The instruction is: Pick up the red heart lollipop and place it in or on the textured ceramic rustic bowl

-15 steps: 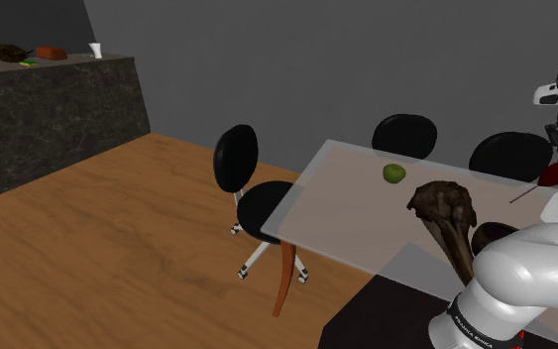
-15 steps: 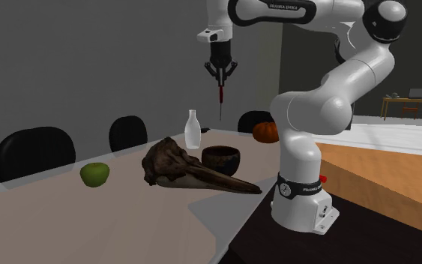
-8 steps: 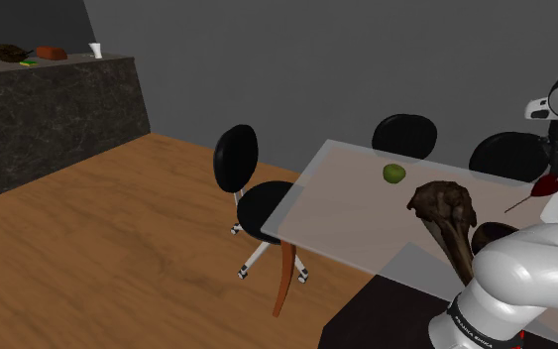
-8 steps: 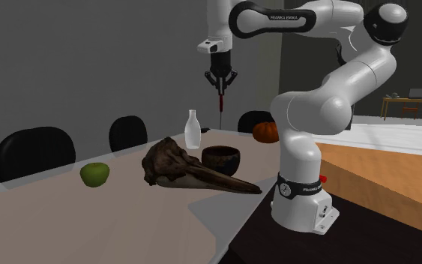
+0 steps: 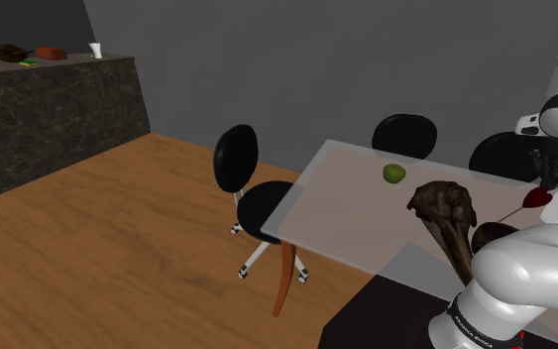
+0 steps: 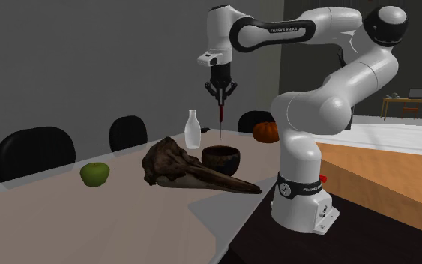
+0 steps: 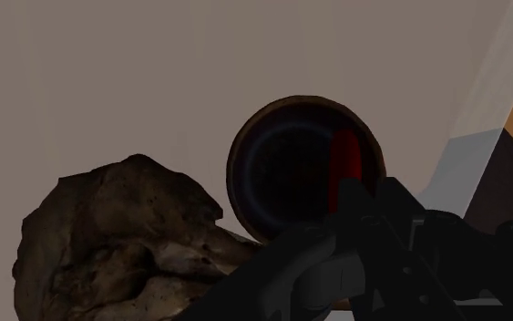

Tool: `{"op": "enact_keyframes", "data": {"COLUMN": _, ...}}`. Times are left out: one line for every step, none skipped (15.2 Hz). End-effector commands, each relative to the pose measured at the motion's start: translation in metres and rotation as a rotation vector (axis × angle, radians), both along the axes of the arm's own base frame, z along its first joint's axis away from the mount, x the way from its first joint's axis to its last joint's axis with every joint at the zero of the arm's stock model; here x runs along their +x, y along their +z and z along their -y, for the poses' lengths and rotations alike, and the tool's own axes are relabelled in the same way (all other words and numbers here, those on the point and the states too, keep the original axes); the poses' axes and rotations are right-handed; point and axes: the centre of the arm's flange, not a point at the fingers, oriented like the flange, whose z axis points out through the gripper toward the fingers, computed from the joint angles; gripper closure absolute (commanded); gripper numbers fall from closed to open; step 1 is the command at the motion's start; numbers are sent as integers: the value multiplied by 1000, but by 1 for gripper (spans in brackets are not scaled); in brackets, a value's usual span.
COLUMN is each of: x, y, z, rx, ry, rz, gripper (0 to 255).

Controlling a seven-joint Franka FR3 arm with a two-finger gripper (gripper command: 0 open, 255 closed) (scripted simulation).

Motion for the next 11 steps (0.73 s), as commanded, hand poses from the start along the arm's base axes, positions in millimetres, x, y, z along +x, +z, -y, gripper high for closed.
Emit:
{"op": "enact_keyframes", "data": {"x": 0, "y": -11, "z": 0, "rx": 0, "ry": 0, "rz": 0, "gripper": 255}}
{"op": "enact_keyframes", "data": {"x": 0, "y": -16, "z": 0, "rx": 0, "ry": 0, "rz": 0, "gripper": 255}}
{"op": "enact_keyframes", "data": {"x": 0, "y": -21, "z": 0, "rx": 0, "ry": 0, "rz": 0, "gripper": 255}}
{"op": "enact_keyframes", "data": {"x": 0, "y": -26, "z": 0, "rx": 0, "ry": 0, "rz": 0, "gripper": 255}}
{"op": "enact_keyframes", "data": {"x": 0, "y": -32, "z": 0, "rx": 0, "ry": 0, "rz": 0, "gripper": 255}}
{"op": "enact_keyframes", "data": {"x": 0, "y": -37, "z": 0, "rx": 0, "ry": 0, "rz": 0, "gripper": 255}}
{"op": "enact_keyframes", "data": {"x": 0, "y": -42, "z": 0, "rx": 0, "ry": 0, "rz": 0, "gripper": 255}}
{"op": "enact_keyframes", "data": {"x": 0, "y": -48, "z": 0, "rx": 0, "ry": 0, "rz": 0, "gripper": 255}}
{"op": "enact_keyframes", "data": {"x": 0, "y": -53, "z": 0, "rx": 0, "ry": 0, "rz": 0, "gripper": 255}}
{"op": "enact_keyframes", "data": {"x": 0, "y": -60, "z": 0, "rx": 0, "ry": 0, "rz": 0, "gripper": 255}}
{"op": "enact_keyframes", "data": {"x": 0, "y": -60, "z": 0, "rx": 0, "ry": 0, "rz": 0, "gripper": 255}}
